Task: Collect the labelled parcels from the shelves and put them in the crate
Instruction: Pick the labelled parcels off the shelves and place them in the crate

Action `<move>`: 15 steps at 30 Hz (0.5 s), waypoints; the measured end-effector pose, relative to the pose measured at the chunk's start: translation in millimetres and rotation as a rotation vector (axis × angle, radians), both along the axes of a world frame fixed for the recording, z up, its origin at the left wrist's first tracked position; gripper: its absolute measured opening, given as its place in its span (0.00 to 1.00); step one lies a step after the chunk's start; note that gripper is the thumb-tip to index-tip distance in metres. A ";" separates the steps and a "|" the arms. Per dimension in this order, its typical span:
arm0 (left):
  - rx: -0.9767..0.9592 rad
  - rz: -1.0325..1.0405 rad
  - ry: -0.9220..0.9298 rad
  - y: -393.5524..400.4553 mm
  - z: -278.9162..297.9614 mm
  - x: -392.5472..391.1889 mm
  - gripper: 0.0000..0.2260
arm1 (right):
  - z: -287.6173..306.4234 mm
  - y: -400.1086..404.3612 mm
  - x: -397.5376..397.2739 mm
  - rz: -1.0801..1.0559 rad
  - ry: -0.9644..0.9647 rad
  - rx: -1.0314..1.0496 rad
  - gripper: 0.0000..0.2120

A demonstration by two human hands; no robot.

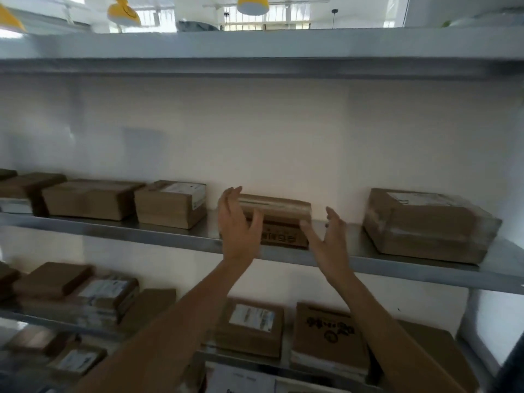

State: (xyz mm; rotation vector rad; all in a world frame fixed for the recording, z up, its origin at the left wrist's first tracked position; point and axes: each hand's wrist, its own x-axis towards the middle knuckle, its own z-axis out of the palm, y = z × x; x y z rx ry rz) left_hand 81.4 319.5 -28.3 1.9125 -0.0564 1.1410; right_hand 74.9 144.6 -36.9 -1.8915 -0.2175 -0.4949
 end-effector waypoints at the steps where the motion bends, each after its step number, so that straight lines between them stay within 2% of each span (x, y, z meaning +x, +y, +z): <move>1: -0.068 -0.017 0.073 13.0 -3.3 2.9 0.24 | -3.8 8.6 2.0 0.026 0.084 -0.016 0.38; 3: -0.165 -0.090 0.180 32.1 -9.1 10.1 0.26 | -9.4 17.2 7.1 0.047 0.208 -0.058 0.41; 5: -0.177 -0.113 0.264 45.2 -7.9 17.5 0.28 | -10.5 18.0 15.8 0.031 0.258 -0.122 0.41; 8: -0.222 -0.169 0.400 61.9 -2.9 26.9 0.31 | -6.3 12.9 28.3 0.031 0.290 -0.180 0.33; 10: -0.305 -0.292 0.509 68.9 -2.1 27.4 0.33 | -1.6 11.3 32.5 0.051 0.319 -0.136 0.30; 12: -0.293 -0.386 0.556 72.7 -4.7 27.4 0.28 | -0.6 13.6 36.7 0.058 0.310 -0.086 0.30; 15: -0.293 -0.418 0.615 73.5 -2.9 27.7 0.21 | -6.2 16.3 42.5 0.042 0.293 -0.039 0.28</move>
